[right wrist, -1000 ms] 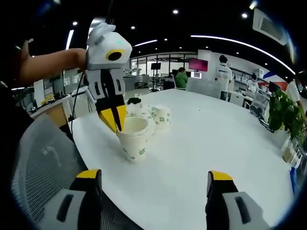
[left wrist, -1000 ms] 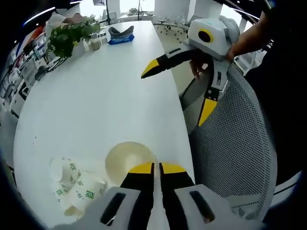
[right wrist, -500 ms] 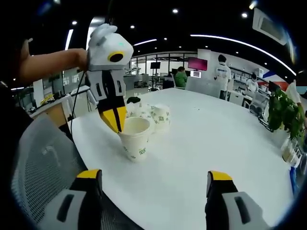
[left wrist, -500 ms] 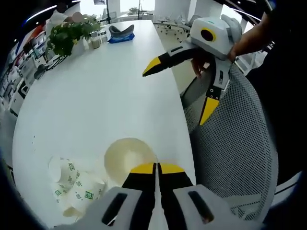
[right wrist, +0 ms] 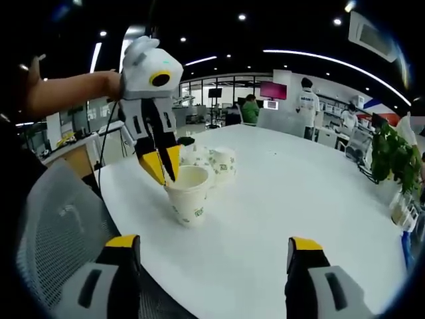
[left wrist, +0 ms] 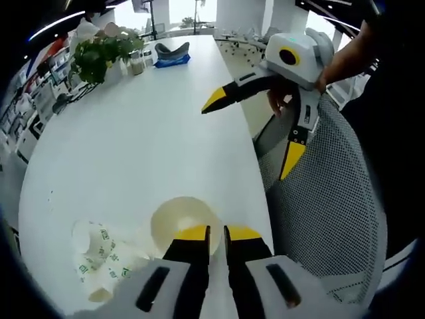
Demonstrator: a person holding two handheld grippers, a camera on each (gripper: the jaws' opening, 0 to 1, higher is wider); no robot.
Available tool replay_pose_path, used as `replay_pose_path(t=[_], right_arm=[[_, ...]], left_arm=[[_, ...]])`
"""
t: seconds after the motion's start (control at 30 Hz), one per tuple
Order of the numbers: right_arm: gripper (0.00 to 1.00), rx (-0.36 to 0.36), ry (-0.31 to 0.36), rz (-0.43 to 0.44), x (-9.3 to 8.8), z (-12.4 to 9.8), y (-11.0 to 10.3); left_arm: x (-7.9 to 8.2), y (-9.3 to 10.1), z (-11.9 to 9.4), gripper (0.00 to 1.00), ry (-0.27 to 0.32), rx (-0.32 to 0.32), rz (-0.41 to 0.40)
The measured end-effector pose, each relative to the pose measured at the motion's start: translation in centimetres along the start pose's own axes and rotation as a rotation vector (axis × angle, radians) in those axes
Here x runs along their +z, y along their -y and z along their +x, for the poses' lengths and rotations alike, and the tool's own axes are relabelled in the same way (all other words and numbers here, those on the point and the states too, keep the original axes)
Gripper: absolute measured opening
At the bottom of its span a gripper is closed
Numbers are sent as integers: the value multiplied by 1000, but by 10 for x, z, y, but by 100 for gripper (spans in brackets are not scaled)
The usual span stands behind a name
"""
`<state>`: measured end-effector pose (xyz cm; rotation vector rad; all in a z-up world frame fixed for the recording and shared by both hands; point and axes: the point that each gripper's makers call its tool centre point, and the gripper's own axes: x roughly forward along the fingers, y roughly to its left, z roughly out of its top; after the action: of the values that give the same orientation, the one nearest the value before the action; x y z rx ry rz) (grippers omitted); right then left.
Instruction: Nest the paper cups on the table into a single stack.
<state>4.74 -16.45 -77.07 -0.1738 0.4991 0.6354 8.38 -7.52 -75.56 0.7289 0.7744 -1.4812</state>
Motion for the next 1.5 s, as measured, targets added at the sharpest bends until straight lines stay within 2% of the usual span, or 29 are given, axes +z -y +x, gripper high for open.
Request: replay_pose_path(t=[0.23, 0.4, 0.5, 0.7, 0.9, 1.03, 1.13, 1.33, 1.5], right_arm=[[93, 0, 0, -1, 0, 0, 0], [93, 3, 2, 0, 1, 0, -1], [93, 3, 2, 1, 1, 0, -1], [93, 8, -1, -1, 0, 0, -1], [93, 8, -3, -3, 0, 0, -2], [93, 8, -3, -2, -1, 0, -1], [93, 9, -2, 0, -1, 1, -1], [94, 12, 12, 9, 3, 0, -3], [95, 18, 17, 10, 4, 0, -4]], left_arm=[[2, -13, -8, 24, 108, 64, -68], [-3, -25, -16, 33, 156, 108, -124], [-7, -31, -23, 35, 192, 131, -159], [-15, -46, -40, 41, 289, 177, -280], [-26, -68, -59, 46, 379, 268, -389], [-24, -66, -64, 48, 392, 300, -427], [-28, -73, -68, 47, 419, 311, -473], [-50, -93, -73, 46, 443, 363, -565], [-72, -111, -70, 44, 437, 401, -619]])
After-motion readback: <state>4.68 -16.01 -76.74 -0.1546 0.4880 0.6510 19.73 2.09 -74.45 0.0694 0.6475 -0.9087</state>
